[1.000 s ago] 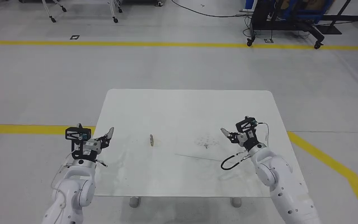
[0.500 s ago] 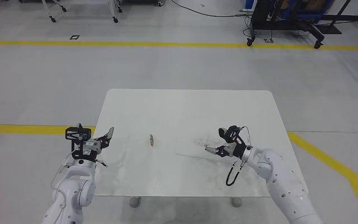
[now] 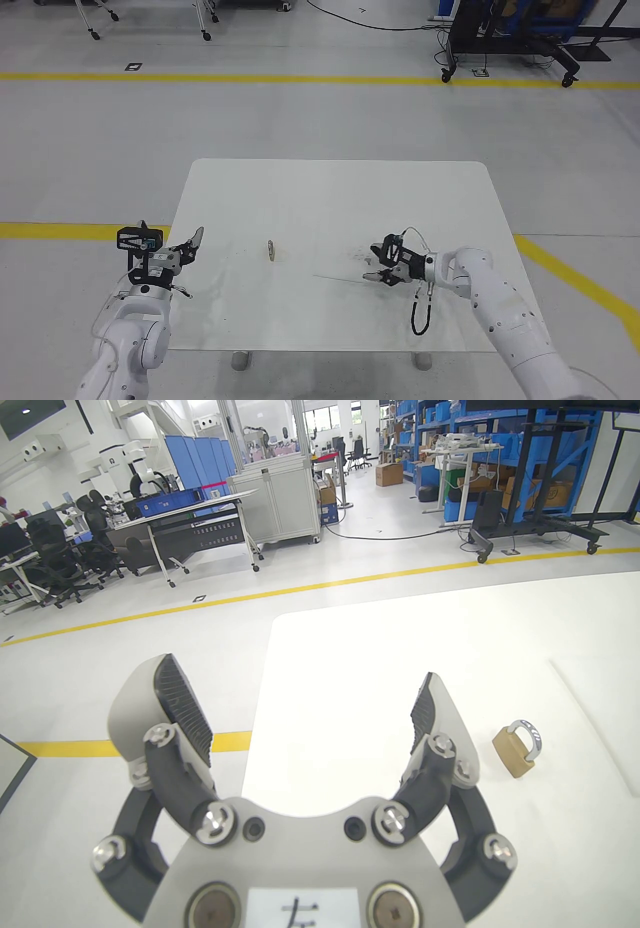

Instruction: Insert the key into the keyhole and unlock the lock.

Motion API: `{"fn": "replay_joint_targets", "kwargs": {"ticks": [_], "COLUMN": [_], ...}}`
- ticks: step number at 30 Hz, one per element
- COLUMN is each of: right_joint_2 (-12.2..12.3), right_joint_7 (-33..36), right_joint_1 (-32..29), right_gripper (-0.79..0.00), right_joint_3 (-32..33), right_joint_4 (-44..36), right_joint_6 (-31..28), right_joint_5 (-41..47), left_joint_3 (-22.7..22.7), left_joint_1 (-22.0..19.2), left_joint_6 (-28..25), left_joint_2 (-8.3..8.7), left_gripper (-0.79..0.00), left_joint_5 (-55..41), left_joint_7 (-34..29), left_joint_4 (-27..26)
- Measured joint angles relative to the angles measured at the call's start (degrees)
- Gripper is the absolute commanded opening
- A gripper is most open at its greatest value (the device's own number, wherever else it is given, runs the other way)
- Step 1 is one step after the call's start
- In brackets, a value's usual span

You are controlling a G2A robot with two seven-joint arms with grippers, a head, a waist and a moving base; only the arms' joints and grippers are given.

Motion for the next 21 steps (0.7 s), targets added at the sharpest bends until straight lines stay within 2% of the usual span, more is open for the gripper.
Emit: {"fn": "replay_joint_targets", "kwargs": {"ticks": [2, 21], "right_joint_2": [0.0, 0.6], "right_joint_7": [-0.3, -5.9], "right_joint_1": [0.5, 3.3], "right_gripper": [-0.785, -0.785], "right_joint_3": [-0.6, -3.2], "right_joint_4": [0.5, 3.3], "right_joint_6": [0.6, 0.0], "right_joint_5": [-0.9, -4.0], "left_joint_3": [0.0, 0.0], "left_joint_1": [0.0, 0.0], "left_joint_6": [0.0, 0.0], "left_joint_2": [0.0, 0.0], "left_gripper": [0.0, 0.0], "left_joint_5": [0.0, 0.0], "left_joint_7": [0.0, 0.0], "left_joint_4": [0.0, 0.0]}}
